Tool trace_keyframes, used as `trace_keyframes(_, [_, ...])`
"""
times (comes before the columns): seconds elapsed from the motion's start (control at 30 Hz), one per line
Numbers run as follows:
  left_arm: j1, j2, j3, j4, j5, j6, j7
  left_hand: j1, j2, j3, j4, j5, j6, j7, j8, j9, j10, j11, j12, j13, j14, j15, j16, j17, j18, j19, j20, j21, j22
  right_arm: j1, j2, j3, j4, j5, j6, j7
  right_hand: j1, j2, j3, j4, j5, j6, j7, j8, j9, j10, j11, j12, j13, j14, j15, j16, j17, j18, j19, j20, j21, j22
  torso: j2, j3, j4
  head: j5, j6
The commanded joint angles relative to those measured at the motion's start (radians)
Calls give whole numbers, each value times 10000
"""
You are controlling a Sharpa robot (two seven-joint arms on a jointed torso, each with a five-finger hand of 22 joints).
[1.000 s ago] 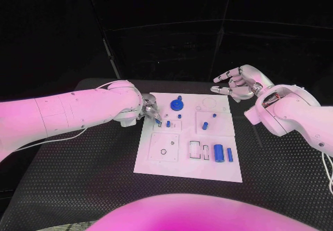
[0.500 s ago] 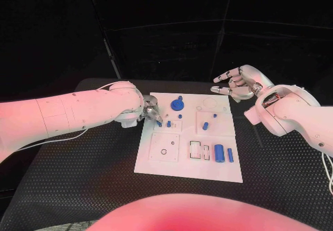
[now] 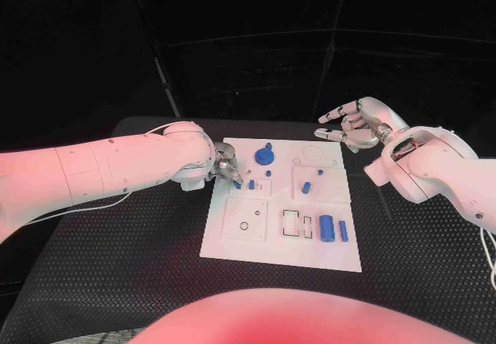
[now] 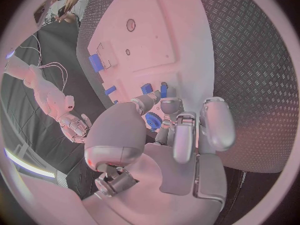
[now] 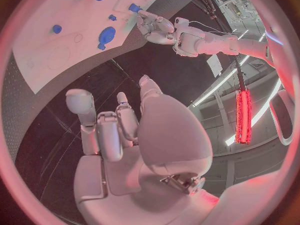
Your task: Assemble the parts on the task board
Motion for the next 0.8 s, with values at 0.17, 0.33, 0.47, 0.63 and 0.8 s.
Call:
trace_keyframes(0.17, [-40, -34, -31, 33, -128, 391, -62, 58, 75, 1321, -1240, 62, -6, -50, 41, 19, 190, -198, 27, -28, 1037, -65, 16, 2559, 33, 40, -48, -44, 2, 17, -10, 5, 14, 16, 52, 80, 35, 72, 10, 44, 55, -61, -22, 49, -12, -40, 4, -8, 4, 710, -47, -23, 1248, 127, -46, -26, -36, -16, -2, -9, -3, 27, 2])
trace_keyframes(0.33, [-41, -46, -32, 47, -145, 447, -66, -43, -38, 1455, -1214, 626, -30, -67, 186, 86, 189, -212, 32, -24, 1035, -83, 11, 2551, 32, 43, -66, -50, 13, 16, -13, 5, 13, 16, 52, 79, 35, 72, 10, 44, 55, -61, -22, 49, -12, -40, 4, -8, 4, 710, -47, -23, 1248, 127, -46, -26, -36, -16, -1, -10, -2, 39, 2])
trace_keyframes(0.47, [-42, -42, -32, 47, -149, 443, -64, -54, -51, 1466, -1212, 668, -33, -69, 202, 93, 188, -215, 30, -28, 1035, -84, 10, 2549, 31, 44, -68, -49, 16, 16, -7, 5, 10, 16, 54, 82, 35, 72, 10, 44, 55, -61, -22, 49, -12, -40, 4, -8, 4, 710, -47, -23, 1248, 127, -46, -26, -36, -16, 2, -9, 2, 42, 2])
trace_keyframes(0.63, [-42, -9, -32, 7, -151, 428, -63, -77, -73, 1475, -1203, 705, -37, -72, 228, 105, 189, -218, 28, -35, 1037, -85, 15, 2556, 29, 48, -69, -43, 28, 16, -6, 5, 11, 16, 53, 81, 35, 72, 10, 44, 55, -61, -22, 49, -12, -40, 4, -8, 4, 710, -47, -23, 1248, 127, -46, -26, -36, -16, 4, -3, -6, 50, 2])
trace_keyframes(0.8, [-42, 64, -33, -70, -150, 469, -64, -130, -99, 1457, -1165, 719, -40, -78, 261, 120, 206, -220, 38, -27, 1038, -85, 19, 2564, 27, 50, -70, -41, 36, 16, -3, 5, 15, 16, 51, 81, 35, 72, 10, 44, 55, -61, -22, 49, -12, -40, 4, -8, 4, 710, -47, -23, 1248, 127, -46, -26, -36, -16, 12, -2, -14, 53, 2])
